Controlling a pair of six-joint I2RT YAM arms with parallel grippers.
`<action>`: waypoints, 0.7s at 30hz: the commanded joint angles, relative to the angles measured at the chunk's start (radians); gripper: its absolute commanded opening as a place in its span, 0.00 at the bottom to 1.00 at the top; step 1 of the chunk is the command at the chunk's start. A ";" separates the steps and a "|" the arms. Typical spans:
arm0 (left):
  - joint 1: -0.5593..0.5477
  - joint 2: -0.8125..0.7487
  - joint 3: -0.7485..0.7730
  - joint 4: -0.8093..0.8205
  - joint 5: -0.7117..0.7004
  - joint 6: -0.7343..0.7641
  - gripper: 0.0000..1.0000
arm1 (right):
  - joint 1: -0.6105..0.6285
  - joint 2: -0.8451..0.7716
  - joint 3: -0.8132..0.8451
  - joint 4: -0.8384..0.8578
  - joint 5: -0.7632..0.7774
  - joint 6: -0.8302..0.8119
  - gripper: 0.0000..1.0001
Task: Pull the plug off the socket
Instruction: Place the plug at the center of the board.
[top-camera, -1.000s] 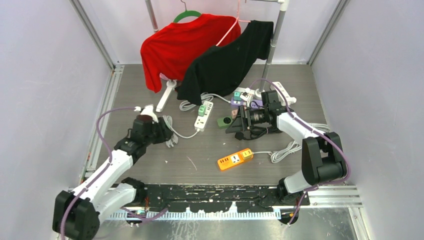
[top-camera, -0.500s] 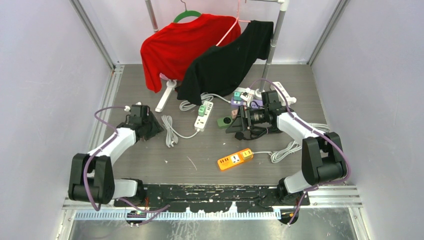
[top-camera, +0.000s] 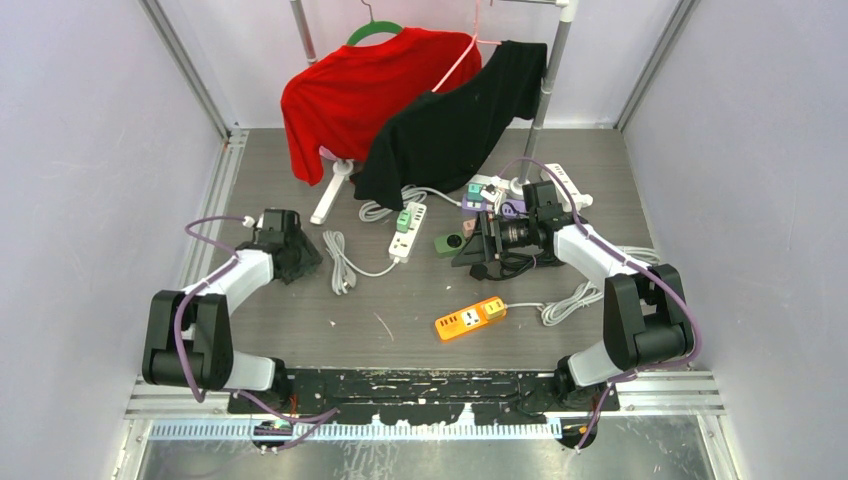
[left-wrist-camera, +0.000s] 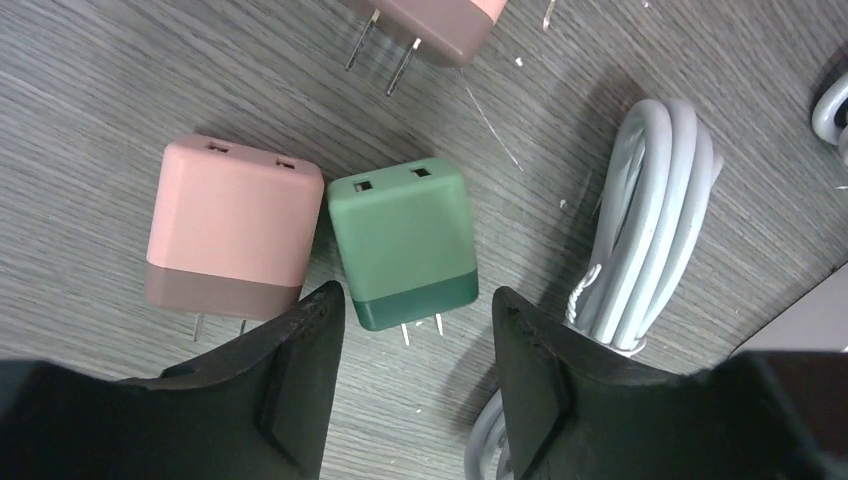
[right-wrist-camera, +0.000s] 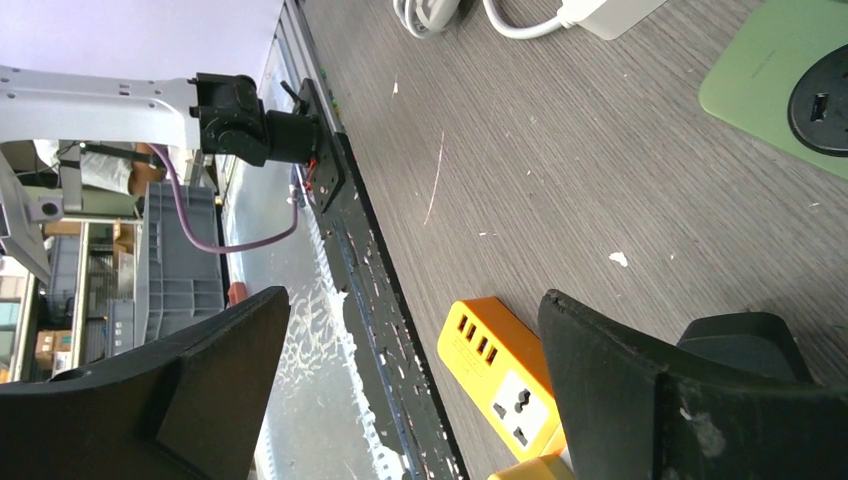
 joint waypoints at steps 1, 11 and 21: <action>0.007 -0.003 0.046 0.002 -0.043 -0.026 0.58 | -0.004 -0.028 0.041 0.003 -0.013 -0.020 1.00; 0.007 -0.150 0.056 -0.061 0.033 -0.040 0.73 | -0.007 -0.049 0.066 -0.091 0.013 -0.125 1.00; -0.001 -0.425 -0.086 0.123 0.468 -0.032 0.68 | -0.046 -0.146 0.089 -0.216 0.039 -0.343 1.00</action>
